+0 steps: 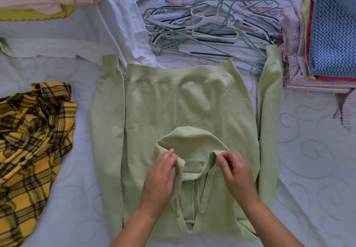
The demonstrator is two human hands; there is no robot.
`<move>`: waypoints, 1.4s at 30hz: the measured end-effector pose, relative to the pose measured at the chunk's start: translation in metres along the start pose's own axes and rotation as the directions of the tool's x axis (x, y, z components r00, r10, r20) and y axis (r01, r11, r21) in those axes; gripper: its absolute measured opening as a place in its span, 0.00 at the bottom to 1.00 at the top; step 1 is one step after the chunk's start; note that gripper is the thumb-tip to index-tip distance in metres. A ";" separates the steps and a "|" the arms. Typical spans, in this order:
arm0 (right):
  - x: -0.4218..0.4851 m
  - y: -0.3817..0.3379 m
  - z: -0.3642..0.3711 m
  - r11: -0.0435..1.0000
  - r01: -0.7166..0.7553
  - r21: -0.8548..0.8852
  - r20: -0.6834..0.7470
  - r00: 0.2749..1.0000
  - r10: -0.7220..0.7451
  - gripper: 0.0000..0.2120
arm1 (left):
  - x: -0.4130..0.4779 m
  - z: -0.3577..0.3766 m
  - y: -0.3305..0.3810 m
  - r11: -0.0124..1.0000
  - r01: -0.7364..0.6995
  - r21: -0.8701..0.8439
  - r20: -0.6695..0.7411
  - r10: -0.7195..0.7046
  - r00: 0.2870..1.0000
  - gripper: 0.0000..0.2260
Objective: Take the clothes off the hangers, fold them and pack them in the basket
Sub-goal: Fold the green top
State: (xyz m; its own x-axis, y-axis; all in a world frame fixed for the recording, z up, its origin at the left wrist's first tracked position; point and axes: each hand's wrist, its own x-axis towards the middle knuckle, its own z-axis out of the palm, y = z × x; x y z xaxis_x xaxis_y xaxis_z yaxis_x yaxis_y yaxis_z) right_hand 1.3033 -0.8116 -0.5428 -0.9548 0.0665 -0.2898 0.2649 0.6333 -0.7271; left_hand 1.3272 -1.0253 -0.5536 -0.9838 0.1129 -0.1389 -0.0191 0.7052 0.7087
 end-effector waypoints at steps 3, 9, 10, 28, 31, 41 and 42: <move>-0.005 0.024 0.008 0.946 0.286 -0.149 0.099 0.957 -0.274 0.12 | -0.001 0.020 -0.027 0.911 -0.231 0.341 0.162 0.185 0.969 0.20; 0.029 0.037 0.002 0.914 0.183 -0.362 0.142 0.980 -0.140 0.23 | 0.053 0.006 -0.044 0.852 -0.340 0.397 0.189 0.287 0.939 0.18; 0.037 0.033 -0.001 0.929 0.153 -0.338 0.184 0.978 -0.094 0.20 | 0.060 0.002 -0.045 0.859 -0.363 0.360 0.189 0.314 0.930 0.13; 0.048 0.009 -0.026 0.717 0.531 -0.451 0.370 0.842 -0.392 0.17 | 0.061 -0.008 -0.049 0.818 -0.421 0.393 0.016 0.451 0.892 0.05; 0.050 0.023 -0.023 0.734 0.525 -0.430 0.396 0.841 -0.369 0.19 | 0.033 0.010 -0.033 0.854 -0.380 0.355 -0.014 0.411 0.912 0.13; 0.045 0.014 -0.041 0.926 0.376 0.002 0.615 0.730 -0.298 0.10 | -0.028 0.072 0.030 0.969 0.093 -0.230 0.261 -0.030 0.965 0.26; 0.050 0.014 -0.032 0.909 0.415 -0.021 0.591 0.738 -0.324 0.10 | -0.030 0.070 0.030 0.952 0.159 -0.263 0.239 -0.095 0.966 0.26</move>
State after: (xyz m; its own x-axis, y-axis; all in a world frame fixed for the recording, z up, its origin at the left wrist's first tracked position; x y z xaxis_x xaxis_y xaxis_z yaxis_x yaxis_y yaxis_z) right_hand 1.2550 -0.7745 -0.5477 -0.7109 -0.6120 -0.3465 -0.1586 0.6195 -0.7688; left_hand 1.3685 -0.9588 -0.5770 -0.9064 0.2094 -0.3669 -0.2210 0.5052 0.8342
